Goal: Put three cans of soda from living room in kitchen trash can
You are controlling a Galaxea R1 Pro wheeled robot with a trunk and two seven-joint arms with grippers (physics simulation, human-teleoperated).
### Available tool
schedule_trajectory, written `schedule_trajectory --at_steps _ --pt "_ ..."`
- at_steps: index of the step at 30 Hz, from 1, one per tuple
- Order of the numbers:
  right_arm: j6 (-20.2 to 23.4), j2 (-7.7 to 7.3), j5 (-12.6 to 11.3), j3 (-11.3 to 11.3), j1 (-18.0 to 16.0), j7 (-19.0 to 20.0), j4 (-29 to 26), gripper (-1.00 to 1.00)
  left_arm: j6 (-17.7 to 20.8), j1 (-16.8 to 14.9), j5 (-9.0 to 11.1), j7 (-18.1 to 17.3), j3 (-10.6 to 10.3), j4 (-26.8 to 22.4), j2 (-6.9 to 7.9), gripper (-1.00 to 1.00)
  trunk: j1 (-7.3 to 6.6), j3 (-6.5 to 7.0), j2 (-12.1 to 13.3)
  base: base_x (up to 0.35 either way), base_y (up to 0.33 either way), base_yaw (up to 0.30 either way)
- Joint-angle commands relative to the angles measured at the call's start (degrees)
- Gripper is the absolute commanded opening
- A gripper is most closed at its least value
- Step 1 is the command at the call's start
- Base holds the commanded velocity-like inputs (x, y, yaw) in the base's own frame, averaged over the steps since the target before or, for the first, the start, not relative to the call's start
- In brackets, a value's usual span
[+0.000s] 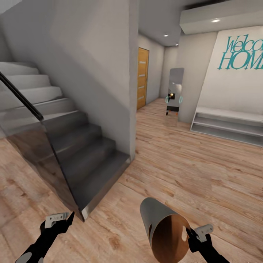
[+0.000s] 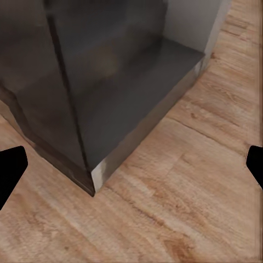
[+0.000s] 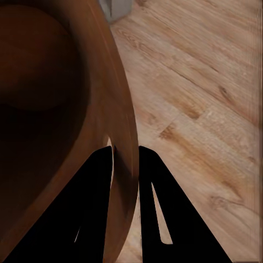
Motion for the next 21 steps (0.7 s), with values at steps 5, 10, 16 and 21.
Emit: schedule_trajectory --at_steps 5,10,16,21 --pt "0.0 -0.01 -0.4 -0.1 0.0 0.6 -0.1 -1.0 0.0 0.0 0.1 -0.1 0.1 1.3 0.0 1.0 0.0 0.34 0.0 -0.001 0.0 -0.185" --pt "0.0 -0.01 -0.4 -0.1 0.0 0.6 -0.1 -1.0 0.0 0.0 0.1 -0.3 0.1 1.5 0.03 1.0 0.0 0.67 0.0 -0.132 0.0 -0.185" --pt "0.0 -0.01 -0.4 -0.1 0.0 0.6 -0.1 -1.0 0.0 0.0 0.1 -0.4 0.0 1.6 0.07 1.0 0.0 1.08 0.0 -0.297 0.0 -0.186" --pt "0.0 -0.01 -0.4 -0.1 0.0 0.6 0.0 -1.0 0.0 0.0 0.1 -0.4 0.0 1.7 0.08 1.0 0.0 1.41 0.0 -0.32 0.0 -0.186"
